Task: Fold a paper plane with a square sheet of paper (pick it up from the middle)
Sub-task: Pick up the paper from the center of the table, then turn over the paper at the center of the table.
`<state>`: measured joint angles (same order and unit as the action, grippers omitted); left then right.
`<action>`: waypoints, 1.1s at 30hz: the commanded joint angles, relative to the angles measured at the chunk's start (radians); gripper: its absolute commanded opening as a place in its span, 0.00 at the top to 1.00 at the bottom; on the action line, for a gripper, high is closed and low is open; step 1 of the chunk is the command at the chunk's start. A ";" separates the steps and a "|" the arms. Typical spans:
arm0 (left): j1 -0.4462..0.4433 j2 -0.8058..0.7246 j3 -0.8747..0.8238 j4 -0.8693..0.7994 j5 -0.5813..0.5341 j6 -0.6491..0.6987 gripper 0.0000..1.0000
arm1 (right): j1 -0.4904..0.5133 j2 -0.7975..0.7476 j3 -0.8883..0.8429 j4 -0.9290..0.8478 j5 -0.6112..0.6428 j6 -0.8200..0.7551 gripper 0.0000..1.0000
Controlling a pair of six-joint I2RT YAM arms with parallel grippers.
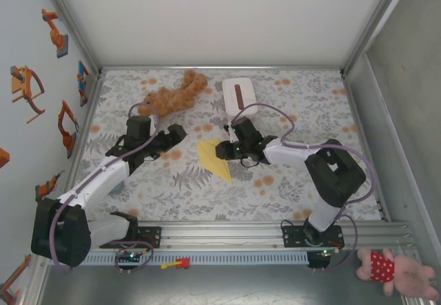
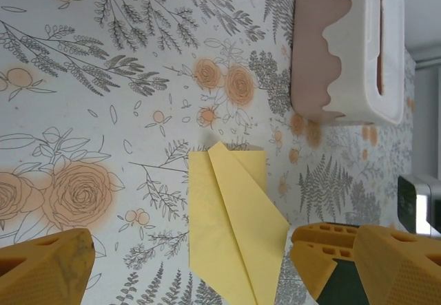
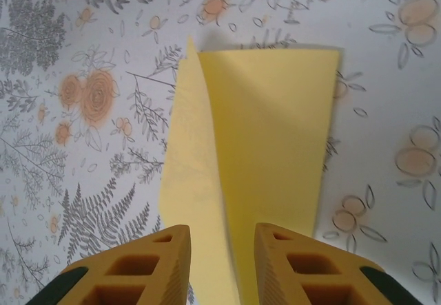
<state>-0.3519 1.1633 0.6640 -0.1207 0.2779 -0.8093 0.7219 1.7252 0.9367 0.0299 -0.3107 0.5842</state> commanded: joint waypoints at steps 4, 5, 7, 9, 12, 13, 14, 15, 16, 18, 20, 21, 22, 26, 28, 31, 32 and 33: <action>0.007 -0.012 0.003 0.074 0.068 0.003 0.04 | -0.010 0.067 0.068 -0.035 -0.060 -0.070 0.73; 0.007 -0.013 0.000 0.081 0.075 0.001 0.04 | -0.012 0.072 0.072 -0.034 -0.065 -0.073 0.74; 0.007 -0.011 -0.004 0.096 0.086 0.000 0.04 | -0.012 0.083 0.079 -0.034 -0.075 -0.081 0.78; 0.008 -0.007 -0.006 0.109 0.103 0.001 0.04 | -0.013 0.088 0.081 -0.029 -0.083 -0.084 0.83; 0.008 -0.008 -0.007 0.122 0.128 0.001 0.04 | -0.019 0.070 0.073 -0.013 -0.082 -0.076 0.94; 0.007 -0.011 -0.009 0.128 0.136 0.000 0.04 | -0.020 0.053 0.064 0.005 -0.082 -0.072 0.96; 0.007 -0.015 -0.010 0.136 0.145 -0.005 0.04 | -0.023 0.030 0.050 0.032 -0.085 -0.066 0.98; 0.007 -0.021 -0.016 0.146 0.159 -0.011 0.04 | -0.027 0.007 0.038 0.062 -0.095 -0.056 0.99; 0.007 -0.026 -0.020 0.159 0.173 -0.018 0.04 | -0.029 -0.014 0.028 0.085 -0.102 -0.045 1.00; 0.005 -0.040 -0.034 0.197 0.208 -0.037 0.04 | -0.033 -0.059 0.014 0.131 -0.115 -0.013 1.00; -0.003 -0.053 -0.046 0.232 0.234 -0.056 0.04 | -0.034 -0.097 -0.003 0.182 -0.127 0.022 1.00; -0.010 -0.058 -0.050 0.251 0.247 -0.063 0.04 | -0.035 -0.117 -0.010 0.211 -0.137 0.044 1.00; -0.019 -0.061 -0.051 0.264 0.257 -0.068 0.04 | -0.035 -0.132 -0.015 0.232 -0.142 0.066 1.00; -0.074 -0.074 -0.049 0.316 0.278 -0.077 0.03 | -0.039 -0.183 -0.039 0.364 -0.181 0.174 1.00; -0.095 -0.077 -0.045 0.333 0.286 -0.081 0.03 | -0.039 -0.200 -0.035 0.401 -0.191 0.225 1.00; -0.119 -0.080 -0.040 0.366 0.303 -0.098 0.00 | -0.040 -0.211 -0.037 0.481 -0.227 0.305 1.00; -0.126 -0.085 -0.046 0.381 0.304 -0.103 0.01 | -0.039 -0.211 -0.037 0.508 -0.241 0.325 1.00; -0.130 -0.089 -0.051 0.392 0.302 -0.107 0.02 | -0.039 -0.211 -0.036 0.523 -0.250 0.341 1.00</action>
<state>-0.4698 1.0969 0.6205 0.1970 0.5488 -0.8902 0.6891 1.5368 0.9127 0.4301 -0.5072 0.8204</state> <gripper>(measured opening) 0.982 0.048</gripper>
